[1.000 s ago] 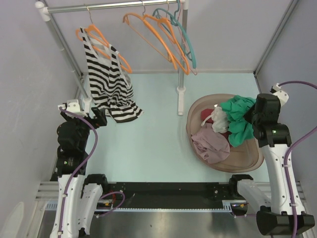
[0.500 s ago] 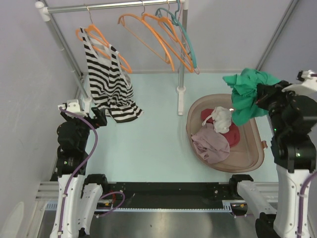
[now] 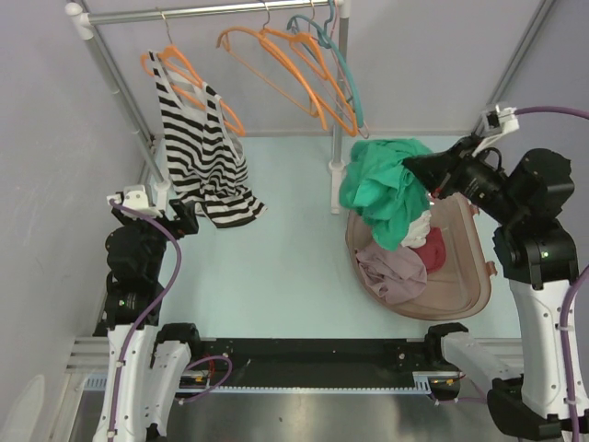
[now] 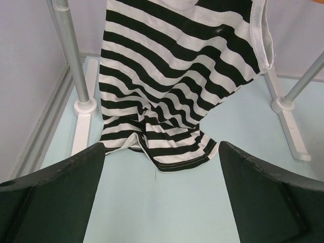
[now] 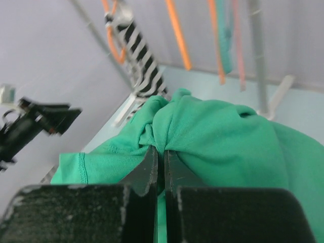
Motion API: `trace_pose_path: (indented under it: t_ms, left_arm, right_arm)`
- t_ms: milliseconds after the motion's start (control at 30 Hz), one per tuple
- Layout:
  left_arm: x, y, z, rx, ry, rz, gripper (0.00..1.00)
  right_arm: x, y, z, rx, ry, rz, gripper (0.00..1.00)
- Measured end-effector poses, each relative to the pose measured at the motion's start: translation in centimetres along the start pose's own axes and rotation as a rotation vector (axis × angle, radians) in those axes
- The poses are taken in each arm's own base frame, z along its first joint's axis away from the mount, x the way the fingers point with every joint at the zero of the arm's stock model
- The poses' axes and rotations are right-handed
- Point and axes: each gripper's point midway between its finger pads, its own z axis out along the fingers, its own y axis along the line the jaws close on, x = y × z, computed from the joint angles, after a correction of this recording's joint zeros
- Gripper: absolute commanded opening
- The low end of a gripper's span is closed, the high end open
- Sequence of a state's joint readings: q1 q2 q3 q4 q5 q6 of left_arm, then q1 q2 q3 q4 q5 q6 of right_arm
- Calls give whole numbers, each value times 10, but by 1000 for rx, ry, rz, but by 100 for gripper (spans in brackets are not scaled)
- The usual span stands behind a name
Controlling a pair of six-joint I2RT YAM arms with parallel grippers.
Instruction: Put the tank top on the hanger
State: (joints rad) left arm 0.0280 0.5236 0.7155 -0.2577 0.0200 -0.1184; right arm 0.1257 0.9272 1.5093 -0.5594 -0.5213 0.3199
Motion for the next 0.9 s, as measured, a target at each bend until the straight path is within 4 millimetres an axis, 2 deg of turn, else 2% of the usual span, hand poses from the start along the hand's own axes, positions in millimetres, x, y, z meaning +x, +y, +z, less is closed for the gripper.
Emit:
trace_pose_path:
  t_ms: [200,233,367,467,533,600,667,700,800,867,900]
  left_arm:
    - [1,0,1,0,4,0,99]
    - [1,0,1,-1,6,0,100]
    - [4,0,3,-2,16,0,99]
    - [5,1,4,-4,20,0,99]
    - [5,1,4,-4,21,0,99]
    - [5,1,4,-7,22,0,99]
    - [6,2,4,-12,25,0,99]
    - [6,2,4,-12,27,0,100]
    - [9,3,6,-13,38,0,100]
    - [13,3,8,-12,52,4,99]
    - [14,3,9,-12,58,5,99]
  right_arm:
    - [40,54,8,-224,146,15,0]
    - [55,64,14,-257,184,13,0]
    - [102,124,21,-429,321,-27,0]
    - [142,159,35,-496,434,-85,0]
    - [164,171,42,-509,491,-117,18]
    - [179,171,46,-493,524,-141,42]
    - [183,162,54,-443,521,-143,73]
    - [183,154,60,-414,508,-142,79]
    - [203,119,82,-290,533,-131,85]
    - [228,95,93,-207,587,-131,86]
    - [248,82,96,-168,631,-131,85]
